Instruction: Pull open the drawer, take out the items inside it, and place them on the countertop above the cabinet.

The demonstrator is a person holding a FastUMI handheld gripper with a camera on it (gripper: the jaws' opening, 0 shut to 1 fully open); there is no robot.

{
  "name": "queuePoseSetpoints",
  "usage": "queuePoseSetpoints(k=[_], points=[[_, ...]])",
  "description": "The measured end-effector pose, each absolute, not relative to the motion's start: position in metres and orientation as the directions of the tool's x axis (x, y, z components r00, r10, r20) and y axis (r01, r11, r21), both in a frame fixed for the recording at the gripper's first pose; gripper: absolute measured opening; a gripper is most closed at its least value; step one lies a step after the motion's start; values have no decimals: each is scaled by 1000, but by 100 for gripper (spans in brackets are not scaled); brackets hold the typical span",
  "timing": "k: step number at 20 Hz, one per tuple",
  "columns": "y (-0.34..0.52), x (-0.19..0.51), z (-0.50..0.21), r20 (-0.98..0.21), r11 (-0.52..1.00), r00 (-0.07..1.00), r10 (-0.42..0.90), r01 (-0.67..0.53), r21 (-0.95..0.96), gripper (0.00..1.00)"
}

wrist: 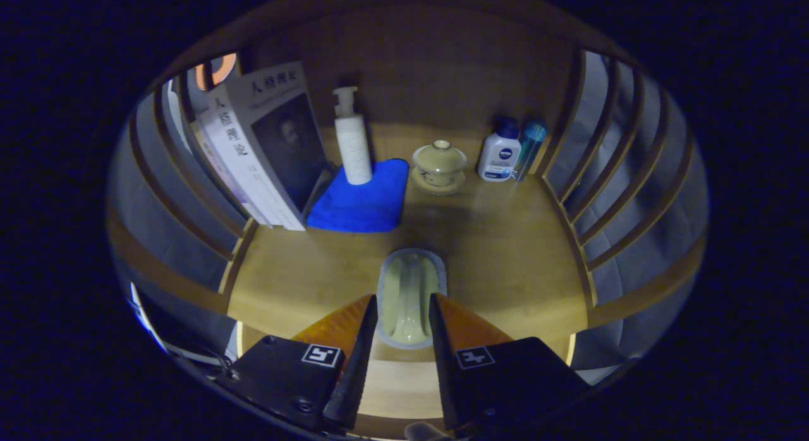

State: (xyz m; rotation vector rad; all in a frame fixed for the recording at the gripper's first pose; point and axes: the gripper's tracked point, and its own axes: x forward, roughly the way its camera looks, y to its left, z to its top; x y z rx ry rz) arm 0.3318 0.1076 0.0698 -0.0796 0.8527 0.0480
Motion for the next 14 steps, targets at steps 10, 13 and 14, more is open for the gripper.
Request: queuePoseSetpoints(k=[10, 13, 14], points=[[116, 222, 87, -501, 994, 861, 85, -105, -11, 81], [118, 183, 103, -360, 990, 925, 122, -142, -28, 82], [119, 167, 110, -310, 987, 940, 141, -158, -30, 87]])
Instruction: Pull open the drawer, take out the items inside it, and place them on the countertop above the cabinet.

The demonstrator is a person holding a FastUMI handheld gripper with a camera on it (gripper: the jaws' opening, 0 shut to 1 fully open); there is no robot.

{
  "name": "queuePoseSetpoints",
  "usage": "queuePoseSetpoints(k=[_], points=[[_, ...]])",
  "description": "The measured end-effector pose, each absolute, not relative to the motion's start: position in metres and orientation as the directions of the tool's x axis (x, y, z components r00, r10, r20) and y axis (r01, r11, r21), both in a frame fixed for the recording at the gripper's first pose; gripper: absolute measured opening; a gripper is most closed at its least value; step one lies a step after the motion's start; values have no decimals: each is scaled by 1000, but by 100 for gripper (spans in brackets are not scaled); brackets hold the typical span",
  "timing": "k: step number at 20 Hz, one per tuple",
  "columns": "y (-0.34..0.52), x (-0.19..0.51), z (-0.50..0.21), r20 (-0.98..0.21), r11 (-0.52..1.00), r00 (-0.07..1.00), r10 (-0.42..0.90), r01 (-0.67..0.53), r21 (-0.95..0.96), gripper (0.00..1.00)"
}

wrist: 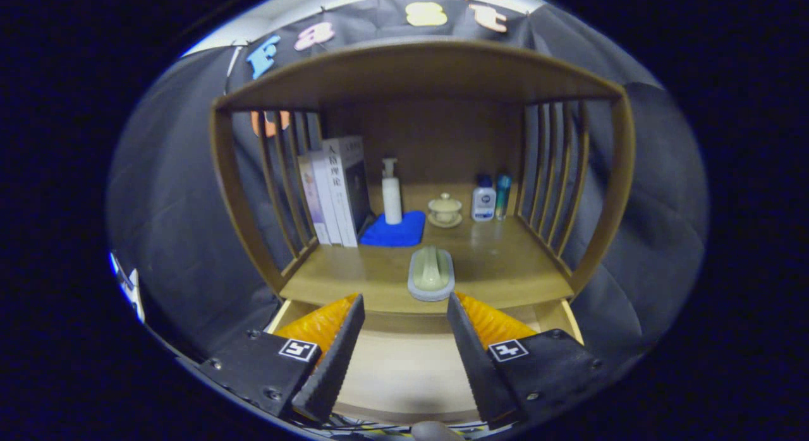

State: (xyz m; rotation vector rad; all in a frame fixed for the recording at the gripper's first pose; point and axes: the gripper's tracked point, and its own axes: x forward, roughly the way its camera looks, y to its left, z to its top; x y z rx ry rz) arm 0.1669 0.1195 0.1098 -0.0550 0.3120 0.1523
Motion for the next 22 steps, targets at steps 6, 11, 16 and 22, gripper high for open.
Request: queuePoseSetpoints(k=[6, 11, 16, 22], points=[[117, 81, 126, -76, 985, 983, 168, -171, -35, 100], [108, 33, 103, 30, 985, 985, 169, -168, -25, 100], [84, 5, 57, 85, 993, 993, 88, -80, -92, 100], [69, -1, -33, 4, 997, 999, 39, -38, -68, 100]])
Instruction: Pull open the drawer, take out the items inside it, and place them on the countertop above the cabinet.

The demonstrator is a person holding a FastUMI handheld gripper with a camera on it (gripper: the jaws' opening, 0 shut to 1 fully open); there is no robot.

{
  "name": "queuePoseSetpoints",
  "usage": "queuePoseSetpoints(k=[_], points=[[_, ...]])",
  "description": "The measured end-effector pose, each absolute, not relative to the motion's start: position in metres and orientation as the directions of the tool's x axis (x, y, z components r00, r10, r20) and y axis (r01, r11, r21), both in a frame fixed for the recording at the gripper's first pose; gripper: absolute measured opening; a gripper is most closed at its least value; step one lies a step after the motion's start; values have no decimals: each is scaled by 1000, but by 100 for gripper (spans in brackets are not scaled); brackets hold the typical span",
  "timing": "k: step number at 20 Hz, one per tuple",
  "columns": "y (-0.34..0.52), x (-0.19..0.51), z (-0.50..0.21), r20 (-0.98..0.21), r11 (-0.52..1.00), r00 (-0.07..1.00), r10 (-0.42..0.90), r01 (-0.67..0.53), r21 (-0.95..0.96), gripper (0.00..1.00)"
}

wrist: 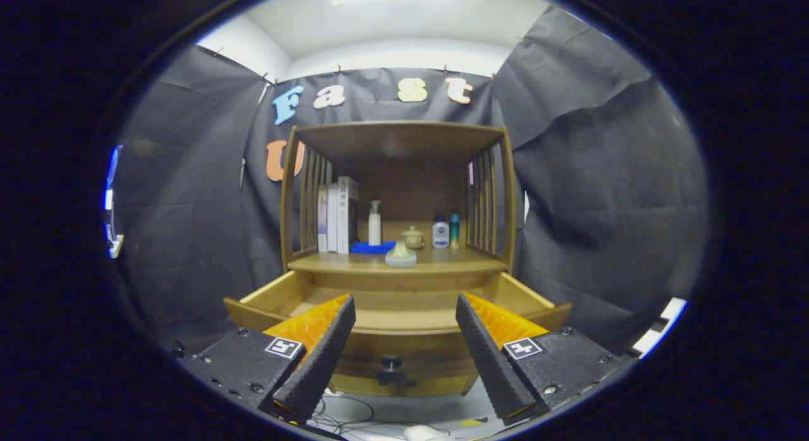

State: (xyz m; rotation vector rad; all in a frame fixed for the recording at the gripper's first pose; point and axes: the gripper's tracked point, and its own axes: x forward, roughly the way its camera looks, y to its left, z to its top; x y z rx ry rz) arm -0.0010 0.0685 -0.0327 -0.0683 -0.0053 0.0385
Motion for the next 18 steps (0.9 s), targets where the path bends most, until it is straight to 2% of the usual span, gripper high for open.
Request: queuePoseSetpoints(k=[6, 15, 18], points=[[71, 23, -96, -99, 998, 994, 40, -45, -48, 100], [75, 64, -120, -145, 997, 989, 7, -18, -73, 100], [78, 70, -119, -108, 998, 994, 9, -16, -64, 100]])
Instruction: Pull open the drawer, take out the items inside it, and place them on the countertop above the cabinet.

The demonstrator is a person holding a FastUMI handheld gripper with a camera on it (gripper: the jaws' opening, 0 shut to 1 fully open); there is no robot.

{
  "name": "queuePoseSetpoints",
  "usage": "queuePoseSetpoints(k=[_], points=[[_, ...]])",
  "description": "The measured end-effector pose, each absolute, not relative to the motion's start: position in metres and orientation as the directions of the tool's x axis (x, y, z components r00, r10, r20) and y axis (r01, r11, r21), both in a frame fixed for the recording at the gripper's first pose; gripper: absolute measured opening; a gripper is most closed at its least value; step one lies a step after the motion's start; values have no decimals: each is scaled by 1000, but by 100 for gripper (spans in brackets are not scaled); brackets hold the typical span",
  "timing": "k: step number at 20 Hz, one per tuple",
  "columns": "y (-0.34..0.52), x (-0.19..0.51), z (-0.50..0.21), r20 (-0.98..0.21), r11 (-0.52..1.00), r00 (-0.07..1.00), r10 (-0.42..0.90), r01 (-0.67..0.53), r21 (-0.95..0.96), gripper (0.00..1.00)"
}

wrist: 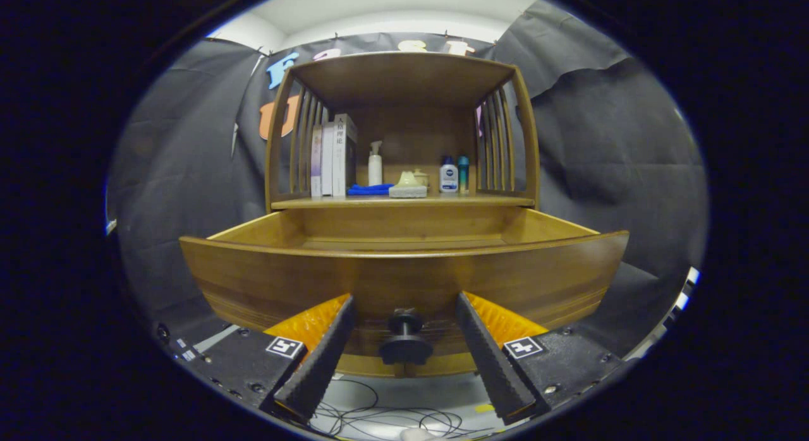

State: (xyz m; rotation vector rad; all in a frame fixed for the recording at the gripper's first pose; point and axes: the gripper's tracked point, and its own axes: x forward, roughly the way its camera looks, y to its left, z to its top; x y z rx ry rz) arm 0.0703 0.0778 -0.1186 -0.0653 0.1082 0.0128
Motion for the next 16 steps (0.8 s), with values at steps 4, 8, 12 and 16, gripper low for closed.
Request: queuePoseSetpoints(k=[4, 8, 12, 16], points=[[78, 73, -117, -119, 997, 993, 20, -29, -70, 99], [77, 86, -114, -115, 996, 993, 27, -35, -76, 97], [81, 106, -110, -115, 997, 993, 21, -29, -74, 97], [87, 130, -108, -121, 999, 992, 28, -31, -18, 97]])
